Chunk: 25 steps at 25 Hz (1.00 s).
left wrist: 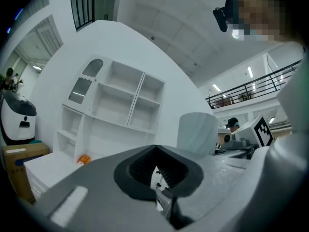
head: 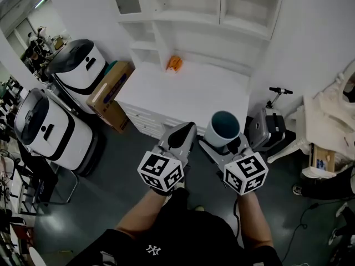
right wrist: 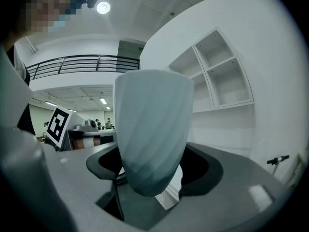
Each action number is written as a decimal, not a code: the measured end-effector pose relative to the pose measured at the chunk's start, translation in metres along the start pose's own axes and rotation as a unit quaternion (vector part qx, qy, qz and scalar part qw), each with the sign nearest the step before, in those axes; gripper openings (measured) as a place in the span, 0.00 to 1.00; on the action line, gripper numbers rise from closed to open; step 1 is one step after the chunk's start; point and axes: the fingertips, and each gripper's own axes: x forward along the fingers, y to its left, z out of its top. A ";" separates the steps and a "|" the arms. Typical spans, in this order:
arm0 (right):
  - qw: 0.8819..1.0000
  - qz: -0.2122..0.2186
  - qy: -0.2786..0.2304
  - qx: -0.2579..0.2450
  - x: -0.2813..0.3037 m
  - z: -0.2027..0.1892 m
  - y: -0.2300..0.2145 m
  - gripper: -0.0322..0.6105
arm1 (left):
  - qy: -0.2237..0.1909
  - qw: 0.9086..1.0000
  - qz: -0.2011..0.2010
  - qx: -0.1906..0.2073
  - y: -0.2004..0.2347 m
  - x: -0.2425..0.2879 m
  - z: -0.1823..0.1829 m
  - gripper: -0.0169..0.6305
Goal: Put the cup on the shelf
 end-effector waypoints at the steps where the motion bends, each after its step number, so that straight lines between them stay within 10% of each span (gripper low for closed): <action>1: 1.000 0.001 0.002 -0.001 0.011 0.003 -0.004 0.63 | -0.001 1.000 0.002 0.001 0.010 0.006 0.003 0.03; 25: 1.000 0.014 0.015 -0.015 0.271 0.067 -0.074 0.62 | -0.007 1.000 0.015 0.012 0.260 0.108 0.054 0.03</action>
